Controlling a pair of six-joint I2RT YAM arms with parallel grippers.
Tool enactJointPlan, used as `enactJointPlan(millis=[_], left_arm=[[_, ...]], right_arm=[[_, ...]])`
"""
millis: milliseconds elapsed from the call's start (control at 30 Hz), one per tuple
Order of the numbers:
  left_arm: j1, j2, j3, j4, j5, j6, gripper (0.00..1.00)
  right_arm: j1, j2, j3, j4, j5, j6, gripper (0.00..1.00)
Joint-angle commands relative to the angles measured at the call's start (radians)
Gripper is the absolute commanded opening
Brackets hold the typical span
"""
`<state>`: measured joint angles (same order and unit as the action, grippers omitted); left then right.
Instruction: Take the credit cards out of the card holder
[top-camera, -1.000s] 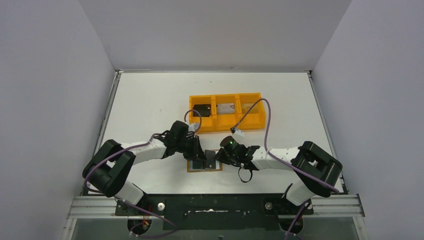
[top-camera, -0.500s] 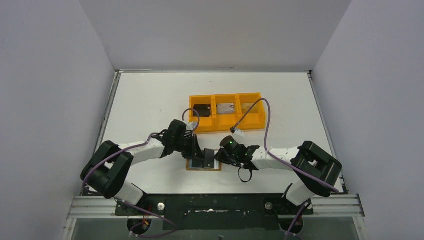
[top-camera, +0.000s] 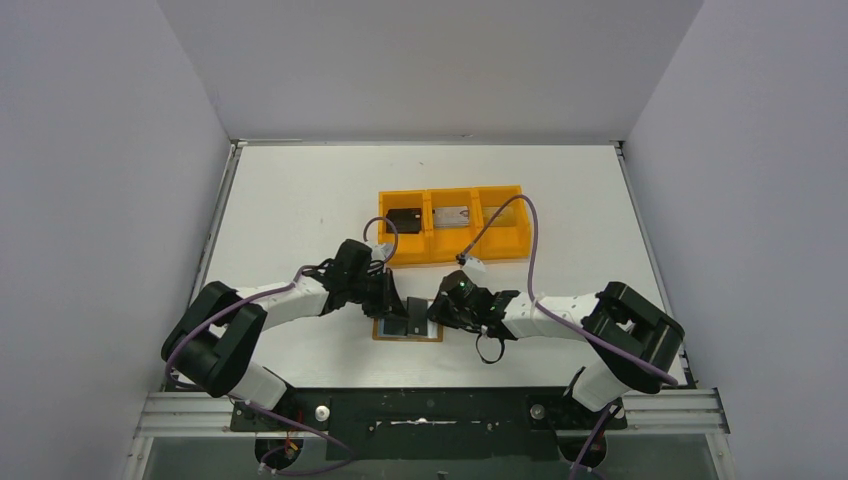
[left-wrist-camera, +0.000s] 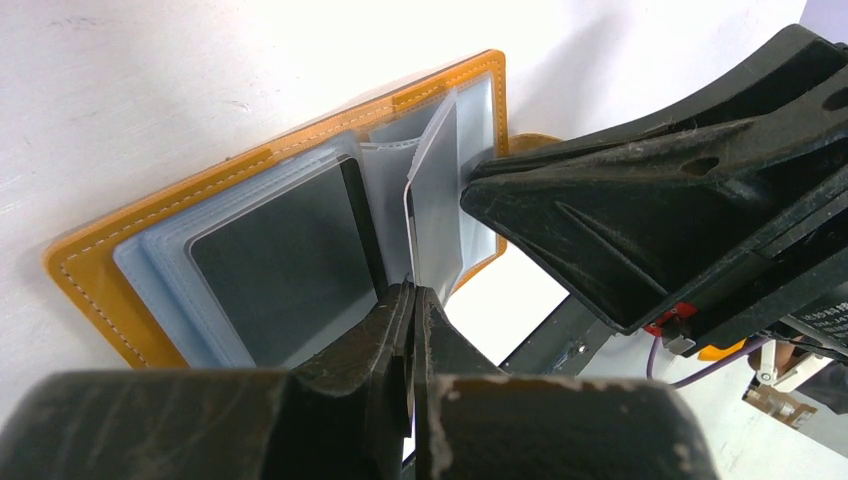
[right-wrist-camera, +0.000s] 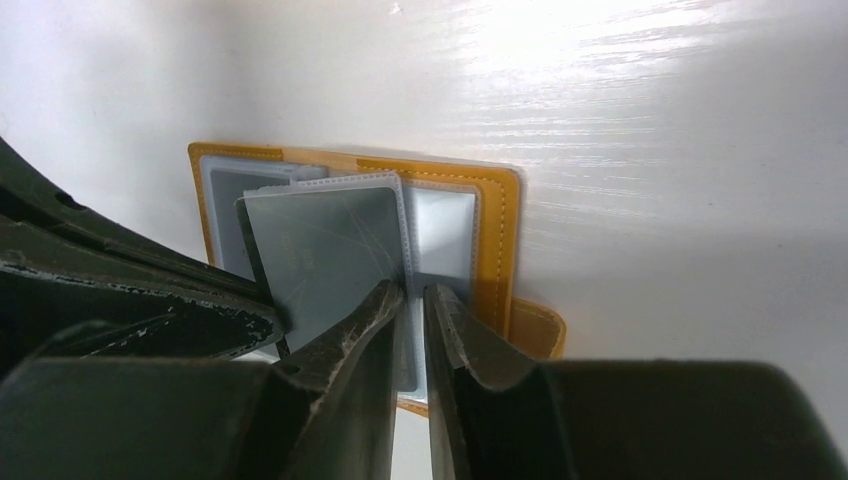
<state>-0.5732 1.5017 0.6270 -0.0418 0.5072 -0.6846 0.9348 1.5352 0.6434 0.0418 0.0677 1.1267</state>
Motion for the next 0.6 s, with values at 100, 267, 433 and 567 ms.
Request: enactJointPlan(millis=[100, 267, 433, 567], left_arm=[[0.008, -0.011, -0.029, 0.058, 0.017, 0.012, 0.0], [0.007, -0.013, -0.046, 0.083, 0.012, 0.002, 0.0], [0.006, -0.031, -0.041, 0.083, 0.008, 0.0, 0.0], [0.007, -0.042, -0.039, 0.088, 0.015, -0.002, 0.0]], right_arm=[[-0.002, -0.056, 0.059, 0.007, -0.019, -0.094, 0.18], [-0.001, 0.002, 0.172, -0.085, 0.003, -0.159, 0.25], [0.015, 0.08, 0.269, -0.193, 0.046, -0.183, 0.34], [0.025, 0.115, 0.308, -0.231, 0.059, -0.202, 0.38]])
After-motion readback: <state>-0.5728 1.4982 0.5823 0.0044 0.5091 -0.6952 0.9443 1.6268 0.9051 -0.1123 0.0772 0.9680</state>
